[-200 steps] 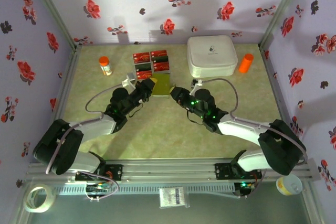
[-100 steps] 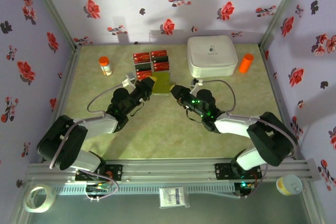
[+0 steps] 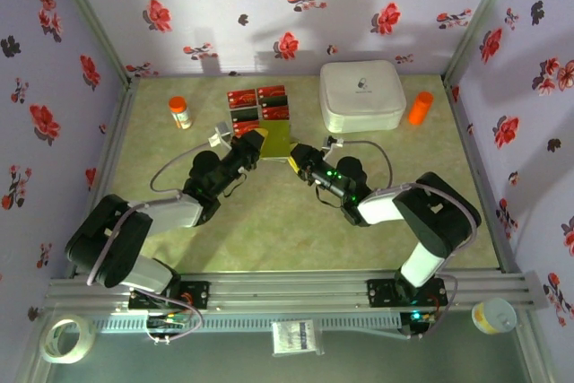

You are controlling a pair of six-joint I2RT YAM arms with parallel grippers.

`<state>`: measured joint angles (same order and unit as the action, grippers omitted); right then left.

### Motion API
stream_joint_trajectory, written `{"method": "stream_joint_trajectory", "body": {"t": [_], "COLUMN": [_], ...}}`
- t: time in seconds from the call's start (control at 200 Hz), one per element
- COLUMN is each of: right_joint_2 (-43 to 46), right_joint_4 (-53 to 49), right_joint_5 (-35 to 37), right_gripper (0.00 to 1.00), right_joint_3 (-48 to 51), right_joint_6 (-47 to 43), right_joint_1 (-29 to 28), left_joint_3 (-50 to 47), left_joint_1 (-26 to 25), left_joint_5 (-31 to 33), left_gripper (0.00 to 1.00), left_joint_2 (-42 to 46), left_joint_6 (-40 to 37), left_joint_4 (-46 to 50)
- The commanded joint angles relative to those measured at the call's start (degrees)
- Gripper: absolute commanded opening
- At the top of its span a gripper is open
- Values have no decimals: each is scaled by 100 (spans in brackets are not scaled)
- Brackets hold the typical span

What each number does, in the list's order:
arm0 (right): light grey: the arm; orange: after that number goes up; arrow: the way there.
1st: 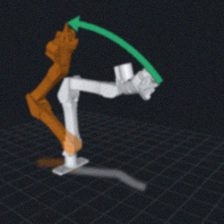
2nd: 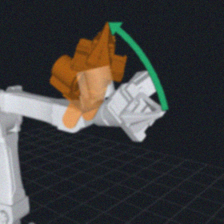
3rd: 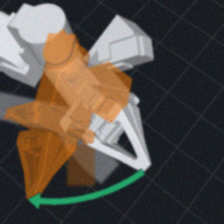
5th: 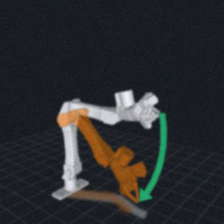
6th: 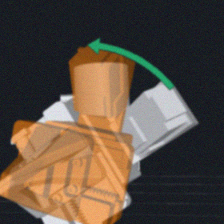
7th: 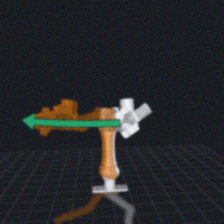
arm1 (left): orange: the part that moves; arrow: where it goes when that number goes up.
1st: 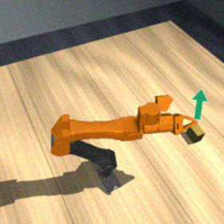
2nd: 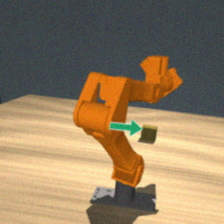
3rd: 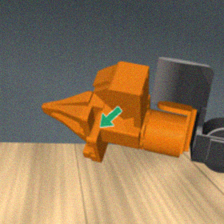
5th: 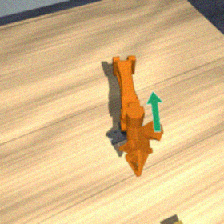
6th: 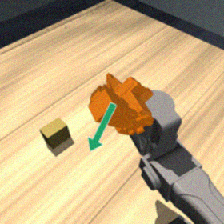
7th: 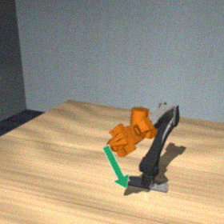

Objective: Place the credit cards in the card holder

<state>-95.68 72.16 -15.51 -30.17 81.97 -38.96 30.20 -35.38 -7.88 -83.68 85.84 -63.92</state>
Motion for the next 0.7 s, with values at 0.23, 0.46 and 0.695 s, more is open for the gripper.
{"method": "stream_joint_trajectory", "body": {"t": [0.23,0.46,0.695], "right_joint_2": [159,161,224], "right_joint_4": [728,729,729], "right_joint_5": [-433,-475,-495], "right_gripper": [35,18,0], "right_joint_3": [-133,-138,-97], "right_joint_6": [237,263,286], "right_joint_1": [33,46,95], "left_joint_3": [2,12,12], "left_joint_1": [-119,-120,-119], "left_joint_5": [-267,-288,-300], "left_gripper": [0,0,0], "left_joint_2": [-273,-376,-417], "left_joint_6": [45,63,21], "left_joint_4": [-275,-343,-341]}}
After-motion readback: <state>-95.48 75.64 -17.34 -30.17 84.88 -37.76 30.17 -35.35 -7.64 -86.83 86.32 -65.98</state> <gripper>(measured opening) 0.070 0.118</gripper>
